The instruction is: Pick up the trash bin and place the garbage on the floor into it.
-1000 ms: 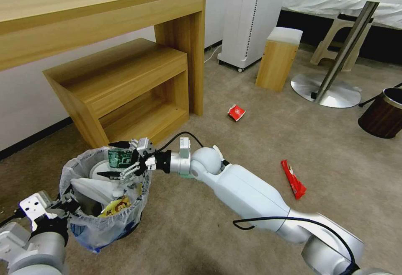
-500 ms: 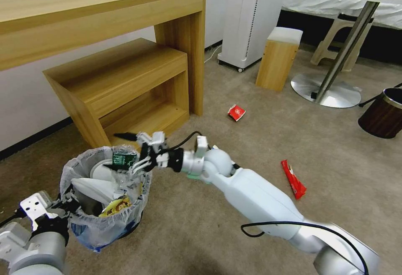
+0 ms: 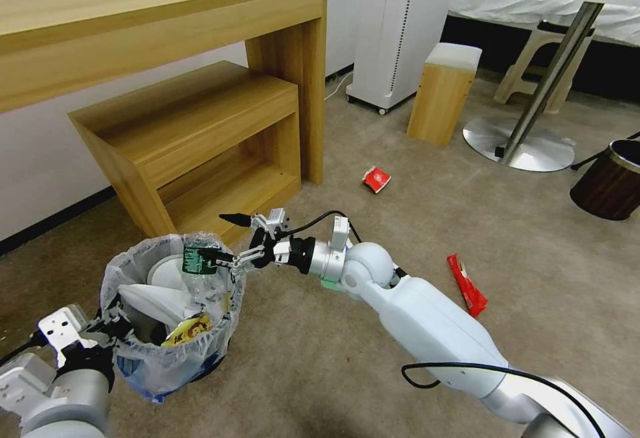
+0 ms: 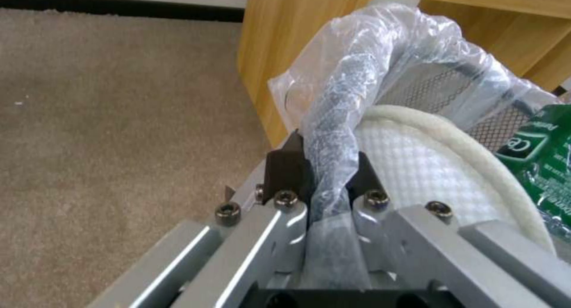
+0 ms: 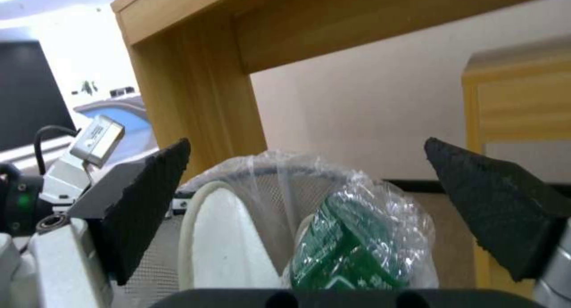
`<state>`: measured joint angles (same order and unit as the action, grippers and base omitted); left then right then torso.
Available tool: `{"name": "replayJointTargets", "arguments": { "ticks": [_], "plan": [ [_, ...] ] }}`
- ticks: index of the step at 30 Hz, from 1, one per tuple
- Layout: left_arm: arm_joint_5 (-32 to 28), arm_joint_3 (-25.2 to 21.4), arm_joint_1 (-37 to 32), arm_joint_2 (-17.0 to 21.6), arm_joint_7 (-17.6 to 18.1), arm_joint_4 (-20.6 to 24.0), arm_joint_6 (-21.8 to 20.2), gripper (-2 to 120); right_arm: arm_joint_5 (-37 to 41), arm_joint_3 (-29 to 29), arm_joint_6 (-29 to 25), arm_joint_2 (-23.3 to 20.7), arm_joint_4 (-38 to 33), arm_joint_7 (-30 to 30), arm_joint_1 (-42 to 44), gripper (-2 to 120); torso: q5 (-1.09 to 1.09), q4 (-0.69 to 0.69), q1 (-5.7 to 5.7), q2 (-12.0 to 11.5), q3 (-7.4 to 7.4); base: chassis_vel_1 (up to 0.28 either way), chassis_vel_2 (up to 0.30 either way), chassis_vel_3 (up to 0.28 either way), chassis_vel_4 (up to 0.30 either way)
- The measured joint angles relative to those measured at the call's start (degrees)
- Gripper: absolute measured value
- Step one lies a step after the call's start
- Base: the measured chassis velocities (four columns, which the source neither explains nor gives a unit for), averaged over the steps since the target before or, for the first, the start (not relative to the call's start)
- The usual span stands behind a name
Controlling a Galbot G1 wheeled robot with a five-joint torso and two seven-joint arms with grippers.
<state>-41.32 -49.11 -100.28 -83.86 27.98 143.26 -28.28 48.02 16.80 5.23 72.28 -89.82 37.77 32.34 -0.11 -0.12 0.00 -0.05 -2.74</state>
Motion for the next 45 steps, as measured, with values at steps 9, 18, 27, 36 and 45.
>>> {"name": "replayJointTargets", "arguments": {
  "ticks": [9,18,27,36,45],
  "plan": [
    [-0.3,0.0,-0.1,0.0,0.0,0.0,-0.1,3,2.5,0.3,2.2,1.2,2.6,-0.3,0.1,100,0.00,0.00,0.00,0.0,0.00,0.000,0.000,0.000,0.000],
    [-0.1,0.5,-0.9,-0.4,0.1,0.0,-0.3,3,0.8,3.6,2.1,4.0,6.3,1.3,-2.6,100,-0.01,0.00,0.00,0.0,0.00,0.000,0.000,0.000,0.000],
    [-0.1,0.9,-2.1,-0.6,0.3,0.0,-0.8,3,0.3,6.1,1.8,6.1,9.2,1.9,-4.6,100,-0.01,0.00,0.00,0.0,0.00,0.000,0.000,0.000,0.000],
    [-0.9,1.1,-2.0,-0.6,0.6,0.0,-1.5,3,0.3,8.0,-0.4,6.5,9.6,4.5,-4.4,100,-0.01,0.00,0.00,0.0,0.00,0.000,0.000,0.000,0.000],
    [-1.2,1.2,-1.4,-0.7,0.7,0.0,-1.6,3,4.9,6.5,-5.5,6.0,6.7,10.5,-3.4,100,0.00,0.00,0.00,0.0,0.00,0.000,0.000,0.000,0.000]
  ]
}}
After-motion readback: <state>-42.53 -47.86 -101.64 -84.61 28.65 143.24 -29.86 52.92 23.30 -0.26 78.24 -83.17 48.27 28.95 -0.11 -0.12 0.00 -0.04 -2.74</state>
